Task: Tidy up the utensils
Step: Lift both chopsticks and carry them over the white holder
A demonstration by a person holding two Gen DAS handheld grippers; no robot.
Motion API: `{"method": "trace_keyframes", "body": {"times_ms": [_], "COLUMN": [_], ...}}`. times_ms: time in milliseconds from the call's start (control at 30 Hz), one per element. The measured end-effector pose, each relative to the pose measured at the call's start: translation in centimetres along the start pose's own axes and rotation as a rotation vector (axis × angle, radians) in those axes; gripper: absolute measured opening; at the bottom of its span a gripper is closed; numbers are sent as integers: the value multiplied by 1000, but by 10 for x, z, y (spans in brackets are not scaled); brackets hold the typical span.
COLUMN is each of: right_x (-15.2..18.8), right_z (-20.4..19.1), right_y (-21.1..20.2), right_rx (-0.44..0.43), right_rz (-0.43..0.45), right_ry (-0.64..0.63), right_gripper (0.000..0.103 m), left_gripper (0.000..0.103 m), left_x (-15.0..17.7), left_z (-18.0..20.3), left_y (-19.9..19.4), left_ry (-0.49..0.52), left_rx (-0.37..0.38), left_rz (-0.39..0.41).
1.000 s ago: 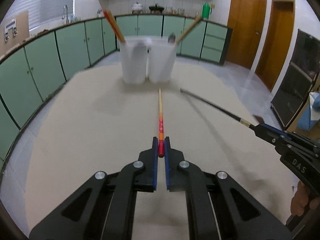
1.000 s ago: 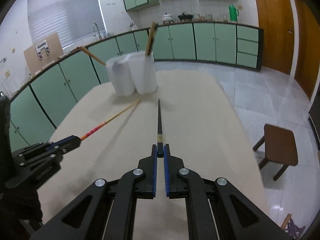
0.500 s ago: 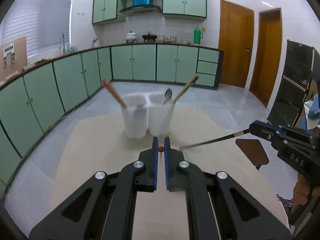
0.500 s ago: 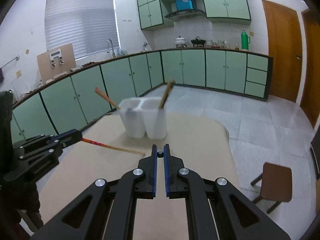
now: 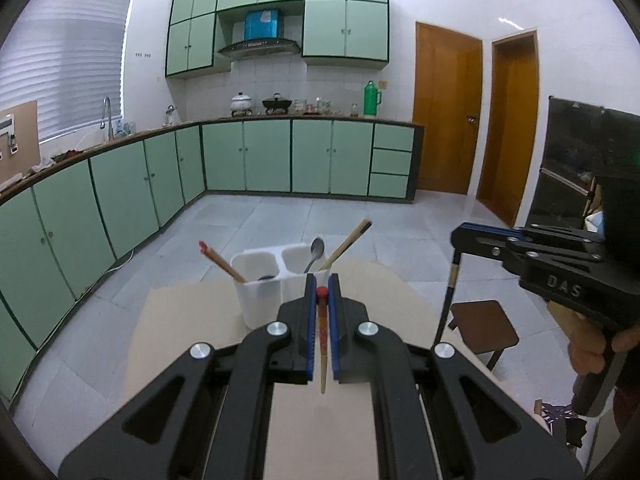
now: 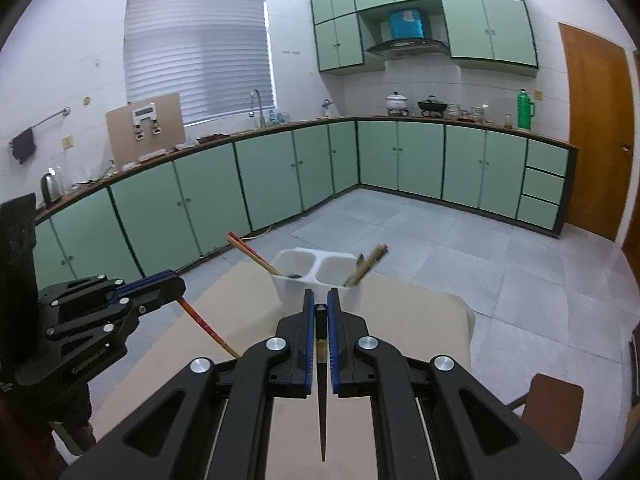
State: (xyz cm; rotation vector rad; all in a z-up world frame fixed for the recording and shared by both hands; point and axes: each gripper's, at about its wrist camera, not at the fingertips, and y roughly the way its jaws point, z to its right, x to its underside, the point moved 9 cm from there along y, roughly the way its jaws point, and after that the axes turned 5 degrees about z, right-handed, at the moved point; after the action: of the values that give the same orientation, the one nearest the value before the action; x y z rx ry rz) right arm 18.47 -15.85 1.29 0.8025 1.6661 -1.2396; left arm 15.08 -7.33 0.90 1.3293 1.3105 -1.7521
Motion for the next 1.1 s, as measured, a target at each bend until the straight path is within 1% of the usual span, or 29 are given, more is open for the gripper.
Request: {"method": "trace_keyframes", "body": {"times_ms": [133, 233, 400, 567, 667, 833, 967, 1100], "right_x": [-25, -47, -82, -112, -130, -156, -169, -174], "right_z": [-4, -6, -8, -4, 1, 8, 11, 12], "right_y": [-1, 0, 7, 20, 28, 45, 62, 79], "right_rx": [-43, -65, -52, -37, -21, -5, 3, 12], "right_rz": [16, 39, 84, 114, 140, 176, 190, 184], "right_ry": [1, -3, -23, -19, -15, -5, 5, 2], "right_gripper": [6, 6, 6, 6, 6, 6, 6, 6], "left_gripper": [5, 5, 5, 4, 4, 5, 4, 4], "left_x": [-19, -37, -70, -100, -116, -135, -147, -151], "left_z": [-3, -8, -16, -23, -27, -35, -39, -41], "left_y": [-8, -9, -6, 3, 14, 35, 53, 73], "left_ry": [5, 23, 56, 61, 69, 58, 56, 70], "left_rx": [13, 2, -24, -43, -60, -76, -82, -92], "left_rz": [36, 68, 129, 175, 203, 227, 236, 233]}}
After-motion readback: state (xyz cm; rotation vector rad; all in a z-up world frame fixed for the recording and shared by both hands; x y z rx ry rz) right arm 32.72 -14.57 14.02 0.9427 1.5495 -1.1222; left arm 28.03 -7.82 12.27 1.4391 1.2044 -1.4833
